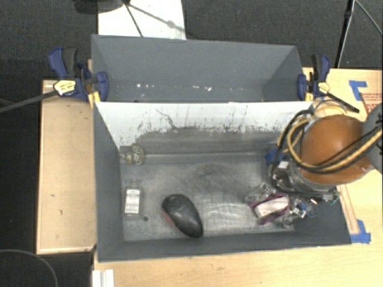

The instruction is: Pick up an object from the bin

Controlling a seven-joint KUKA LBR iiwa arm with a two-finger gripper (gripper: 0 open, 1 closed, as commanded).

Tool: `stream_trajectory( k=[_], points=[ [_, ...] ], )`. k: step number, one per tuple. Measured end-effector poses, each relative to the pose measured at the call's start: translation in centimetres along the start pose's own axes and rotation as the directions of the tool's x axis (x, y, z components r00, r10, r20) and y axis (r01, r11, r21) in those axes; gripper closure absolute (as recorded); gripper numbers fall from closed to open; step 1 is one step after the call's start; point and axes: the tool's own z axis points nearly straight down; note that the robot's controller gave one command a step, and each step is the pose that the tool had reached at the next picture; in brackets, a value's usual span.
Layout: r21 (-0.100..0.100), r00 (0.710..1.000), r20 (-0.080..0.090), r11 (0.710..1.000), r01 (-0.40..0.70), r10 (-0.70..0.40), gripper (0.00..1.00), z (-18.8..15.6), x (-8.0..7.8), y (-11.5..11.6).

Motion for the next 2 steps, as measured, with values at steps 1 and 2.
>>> stream_trajectory(
  k=[1,2],
  points=[
    [-0.002,1.0,-0.002,1.0,-0.006,0.006,1.0,0.0,0.1,0.0],
    [0.003,1.0,-0.006,1.0,0.031,-0.031,1.0,-10.3,0.0,-0.1]
  ],
)
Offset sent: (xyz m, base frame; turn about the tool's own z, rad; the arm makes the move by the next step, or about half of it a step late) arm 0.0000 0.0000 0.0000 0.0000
